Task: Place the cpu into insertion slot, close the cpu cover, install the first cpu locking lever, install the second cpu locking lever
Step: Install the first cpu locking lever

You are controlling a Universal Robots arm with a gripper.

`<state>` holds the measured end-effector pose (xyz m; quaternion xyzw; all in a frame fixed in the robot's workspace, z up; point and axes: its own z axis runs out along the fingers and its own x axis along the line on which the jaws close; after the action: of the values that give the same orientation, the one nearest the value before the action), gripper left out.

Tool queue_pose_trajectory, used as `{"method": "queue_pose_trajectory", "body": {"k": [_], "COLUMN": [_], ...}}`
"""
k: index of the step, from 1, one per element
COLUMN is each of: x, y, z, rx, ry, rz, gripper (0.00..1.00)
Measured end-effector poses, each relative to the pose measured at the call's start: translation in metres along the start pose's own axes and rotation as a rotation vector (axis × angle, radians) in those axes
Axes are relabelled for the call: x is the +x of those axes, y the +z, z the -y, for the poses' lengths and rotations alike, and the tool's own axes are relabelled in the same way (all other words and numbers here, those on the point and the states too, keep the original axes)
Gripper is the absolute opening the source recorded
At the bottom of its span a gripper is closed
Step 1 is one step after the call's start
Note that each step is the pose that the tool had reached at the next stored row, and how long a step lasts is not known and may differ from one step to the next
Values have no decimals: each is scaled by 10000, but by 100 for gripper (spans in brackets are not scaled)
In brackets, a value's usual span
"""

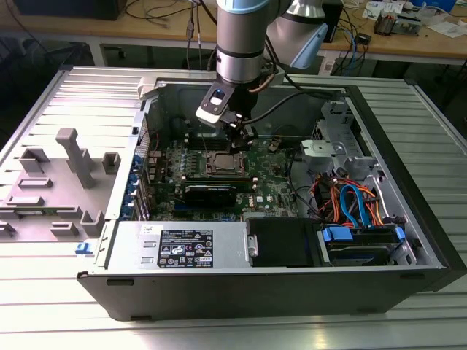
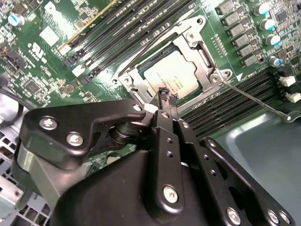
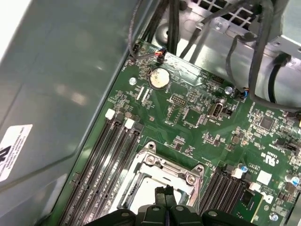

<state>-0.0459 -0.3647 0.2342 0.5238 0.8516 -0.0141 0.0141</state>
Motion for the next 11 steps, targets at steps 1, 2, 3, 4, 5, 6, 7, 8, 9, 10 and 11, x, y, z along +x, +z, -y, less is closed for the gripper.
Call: {"method": "queue_pose_trajectory", "body": {"k": [1, 2, 3, 4, 5, 6, 7, 8, 9, 10, 11], "x": [0, 0, -1, -1, -1, -1, -2, -2, -2, -2, -1], "y": [-2, -7, -15, -28, -32, -35, -41, -45, -51, -59, -62], "z": [0, 1, 0, 0, 0, 0, 0, 1, 1, 1, 0], "rx": [-3, -3, -9, -12, -15, -18, -22, -24, -26, -33, -36], "ry": [-94, -149, -229, -324, -385, -446, -540, -603, -675, -800, -875], "rz": [2, 4, 2, 3, 3, 3, 5, 5, 6, 6, 7], "gripper": [11, 11, 11, 11, 11, 11, 11, 11, 11, 11, 11]}}
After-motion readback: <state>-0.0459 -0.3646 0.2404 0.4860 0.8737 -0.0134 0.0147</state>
